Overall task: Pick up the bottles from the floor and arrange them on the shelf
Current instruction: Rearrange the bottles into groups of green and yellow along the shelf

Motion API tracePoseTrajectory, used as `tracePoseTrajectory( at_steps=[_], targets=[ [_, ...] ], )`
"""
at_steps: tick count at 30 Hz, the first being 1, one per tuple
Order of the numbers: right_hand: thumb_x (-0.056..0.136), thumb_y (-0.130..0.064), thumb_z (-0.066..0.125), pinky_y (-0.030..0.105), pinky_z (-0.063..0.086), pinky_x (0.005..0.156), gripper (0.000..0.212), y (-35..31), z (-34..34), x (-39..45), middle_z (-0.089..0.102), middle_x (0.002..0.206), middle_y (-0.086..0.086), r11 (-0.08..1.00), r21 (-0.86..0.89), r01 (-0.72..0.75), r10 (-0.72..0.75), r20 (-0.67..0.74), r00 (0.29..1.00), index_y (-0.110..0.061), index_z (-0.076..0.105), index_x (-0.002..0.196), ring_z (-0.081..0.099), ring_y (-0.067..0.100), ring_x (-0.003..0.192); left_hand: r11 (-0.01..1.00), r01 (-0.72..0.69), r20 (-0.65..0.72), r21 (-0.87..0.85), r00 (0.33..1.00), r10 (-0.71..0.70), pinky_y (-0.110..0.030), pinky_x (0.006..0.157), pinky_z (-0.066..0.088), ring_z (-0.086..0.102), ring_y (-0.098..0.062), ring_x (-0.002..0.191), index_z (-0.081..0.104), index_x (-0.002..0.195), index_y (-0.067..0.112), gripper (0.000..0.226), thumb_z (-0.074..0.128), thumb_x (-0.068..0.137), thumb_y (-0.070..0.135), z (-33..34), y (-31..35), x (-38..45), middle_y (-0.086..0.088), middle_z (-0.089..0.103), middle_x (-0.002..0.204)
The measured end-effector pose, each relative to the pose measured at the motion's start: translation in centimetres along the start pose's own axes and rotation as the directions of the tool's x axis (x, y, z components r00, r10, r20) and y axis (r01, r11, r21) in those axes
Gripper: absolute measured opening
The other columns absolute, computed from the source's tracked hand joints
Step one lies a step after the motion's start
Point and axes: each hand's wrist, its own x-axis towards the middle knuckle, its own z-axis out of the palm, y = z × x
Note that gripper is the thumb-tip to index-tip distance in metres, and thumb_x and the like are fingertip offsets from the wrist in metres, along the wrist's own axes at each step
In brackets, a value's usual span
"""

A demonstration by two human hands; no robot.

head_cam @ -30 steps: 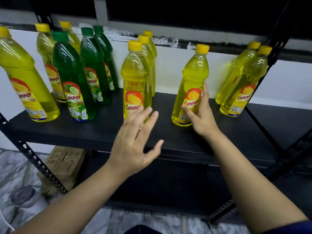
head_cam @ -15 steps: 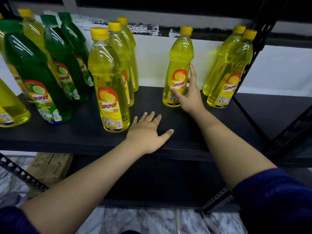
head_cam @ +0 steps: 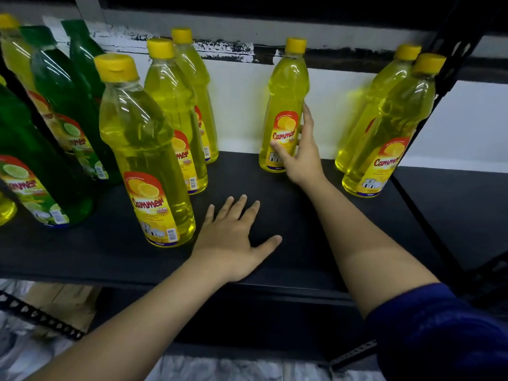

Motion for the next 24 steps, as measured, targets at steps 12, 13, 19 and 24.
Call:
tracePoseTrajectory(
  at_steps=[12,13,19,24],
  targets=[
    [0.1,-0.036,0.071,0.017,0.044,0.11,0.095,0.2,0.2,0.2,0.037,0.161,-0.011,0.999,-0.033,-0.025,0.024,-0.035,0.999,-0.027,0.007,0.169,0.045,-0.011,0.131,1.0,-0.021,0.022,0.005,1.0,0.021,-0.054,0.126,-0.013,-0.019,-0.021,0.158,-0.004,0.163,0.043,0.092,0.014,0.087,0.091,0.3,0.0,1.2,0.008,-0.015,0.173],
    [0.1,-0.037,0.071,0.027,0.046,0.114,0.094,0.3,0.1,0.0,0.037,0.162,-0.008,0.999,-0.035,-0.02,0.019,-0.045,0.999,-0.029,0.007,0.169,0.043,-0.003,0.135,1.0,-0.013,0.016,0.007,1.0,0.013,-0.054,0.126,-0.013,-0.019,-0.021,0.159,-0.004,0.163,0.043,0.093,0.014,0.086,0.091,0.3,0.0,1.3,0.009,-0.015,0.173],
    [0.101,-0.027,0.07,-0.003,0.035,0.092,0.086,0.8,0.6,-0.8,0.042,0.157,0.006,1.0,-0.024,-0.008,0.006,-0.109,0.994,-0.023,0.017,0.169,0.042,0.005,0.132,1.0,0.014,0.004,-0.009,1.0,-0.014,-0.052,0.127,-0.011,-0.017,-0.016,0.159,-0.003,0.163,0.046,0.093,0.015,0.084,0.092,0.2,0.3,1.2,0.013,-0.013,0.172],
    [0.102,-0.024,0.068,0.019,0.036,0.108,0.084,0.8,0.9,-0.5,0.043,0.16,0.007,1.0,-0.028,-0.005,0.001,-0.154,0.988,-0.02,0.017,0.169,0.042,0.006,0.137,0.999,0.026,-0.001,-0.019,1.0,-0.026,-0.05,0.128,-0.009,-0.014,-0.013,0.159,0.001,0.162,0.048,0.092,0.019,0.084,0.093,0.0,0.5,1.1,0.015,-0.01,0.172]
  ],
)
